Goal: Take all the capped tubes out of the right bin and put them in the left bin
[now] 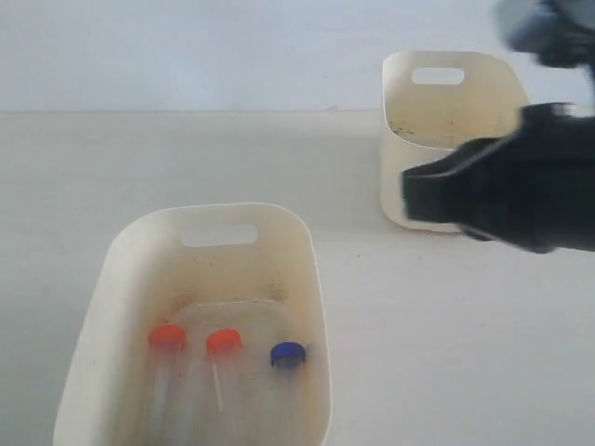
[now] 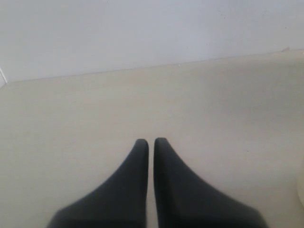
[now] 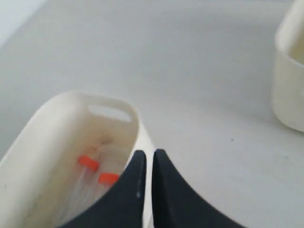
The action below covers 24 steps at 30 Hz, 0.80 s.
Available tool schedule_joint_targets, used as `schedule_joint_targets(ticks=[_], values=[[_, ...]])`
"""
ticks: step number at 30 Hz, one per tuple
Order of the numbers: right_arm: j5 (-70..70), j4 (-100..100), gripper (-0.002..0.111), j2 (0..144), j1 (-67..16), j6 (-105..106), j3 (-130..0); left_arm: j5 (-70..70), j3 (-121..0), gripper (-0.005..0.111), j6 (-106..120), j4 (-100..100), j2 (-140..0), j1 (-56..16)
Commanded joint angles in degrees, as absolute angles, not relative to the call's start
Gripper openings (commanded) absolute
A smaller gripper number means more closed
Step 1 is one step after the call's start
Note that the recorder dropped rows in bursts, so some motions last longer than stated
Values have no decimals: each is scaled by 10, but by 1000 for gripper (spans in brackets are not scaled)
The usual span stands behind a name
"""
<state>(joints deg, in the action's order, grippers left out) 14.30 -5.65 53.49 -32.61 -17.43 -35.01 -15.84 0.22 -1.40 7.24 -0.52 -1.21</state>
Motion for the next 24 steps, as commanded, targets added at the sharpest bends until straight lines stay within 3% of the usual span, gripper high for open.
schedule_joint_targets(ticks=[1, 8, 14, 24], values=[[87, -123, 4, 390, -223, -204, -232, -150, 0, 4, -21, 69, -4, -11], [79, -141, 4, 171, -84, -204, -100, -150, 0, 4, -21, 69, -4, -11], [79, -143, 4, 48, -11, -203, -36, -150, 0, 4, -21, 69, -4, -11], [185, -79, 4, 0, 3, -103, 0, -150, 0, 4, -21, 69, -4, -11]])
